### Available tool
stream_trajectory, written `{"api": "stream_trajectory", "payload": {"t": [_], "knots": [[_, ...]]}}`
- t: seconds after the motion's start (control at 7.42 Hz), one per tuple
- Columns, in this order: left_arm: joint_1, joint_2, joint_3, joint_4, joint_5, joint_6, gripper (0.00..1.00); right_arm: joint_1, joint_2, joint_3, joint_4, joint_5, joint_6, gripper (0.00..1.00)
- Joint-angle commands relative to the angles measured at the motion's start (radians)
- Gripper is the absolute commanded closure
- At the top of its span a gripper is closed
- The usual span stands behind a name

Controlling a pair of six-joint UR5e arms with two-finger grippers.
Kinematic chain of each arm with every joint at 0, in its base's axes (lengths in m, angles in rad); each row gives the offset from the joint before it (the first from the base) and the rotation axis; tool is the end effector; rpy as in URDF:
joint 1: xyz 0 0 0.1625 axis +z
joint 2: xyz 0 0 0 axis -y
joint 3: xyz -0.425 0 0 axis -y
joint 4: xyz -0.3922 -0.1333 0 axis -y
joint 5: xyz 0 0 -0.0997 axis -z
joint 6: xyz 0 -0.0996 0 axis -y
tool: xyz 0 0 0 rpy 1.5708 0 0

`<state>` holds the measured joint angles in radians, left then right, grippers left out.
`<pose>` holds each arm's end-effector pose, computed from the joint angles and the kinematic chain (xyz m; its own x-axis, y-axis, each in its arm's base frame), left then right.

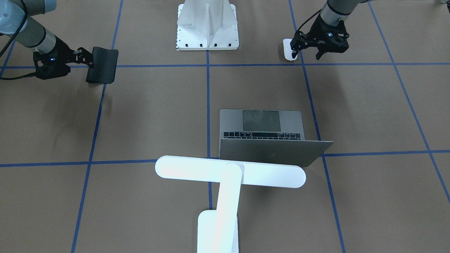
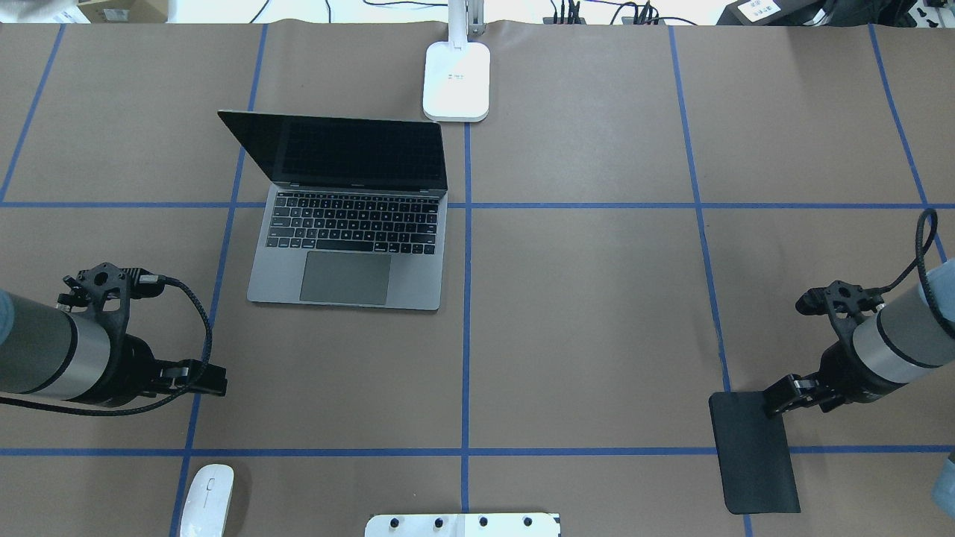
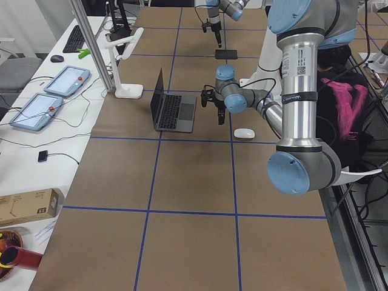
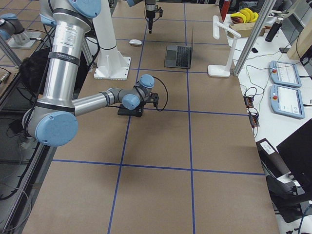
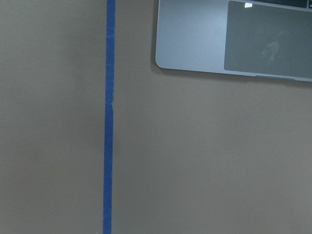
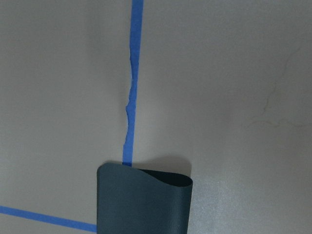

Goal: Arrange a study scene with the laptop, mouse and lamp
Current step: 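Withdraw the left gripper while the right gripper reaches down to the grey mouse pad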

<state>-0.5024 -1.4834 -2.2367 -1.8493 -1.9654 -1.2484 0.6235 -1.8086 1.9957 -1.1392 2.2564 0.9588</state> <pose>0.3277 -0.2884 0.3563 0.6044 0.0017 -0.7967 -0.0017 1.0000 0.0008 -0.2928 -0.2971 0.5076 0.6297 -0.0949 0.7710 0.2540 0.9631 -0.0890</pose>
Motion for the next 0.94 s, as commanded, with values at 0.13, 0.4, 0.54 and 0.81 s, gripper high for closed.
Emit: {"api": "stream_trajectory", "payload": {"t": [0.13,0.4,0.54,0.81], "knots": [[0.013,0.0,-0.001,-0.001,0.003,0.001,0.0,-0.039,0.003,-0.015,-0.001,-0.008,0.028,0.1],[0.015,0.002,-0.003,-0.001,0.006,0.003,0.0,-0.044,0.003,-0.017,-0.001,-0.005,0.029,0.16],[0.016,0.006,-0.003,-0.001,0.01,0.004,0.0,-0.047,0.005,-0.028,0.001,-0.003,0.028,0.24],[0.016,0.008,-0.007,-0.001,0.01,0.006,0.0,-0.077,0.011,-0.047,-0.001,-0.005,0.026,0.3]]}}
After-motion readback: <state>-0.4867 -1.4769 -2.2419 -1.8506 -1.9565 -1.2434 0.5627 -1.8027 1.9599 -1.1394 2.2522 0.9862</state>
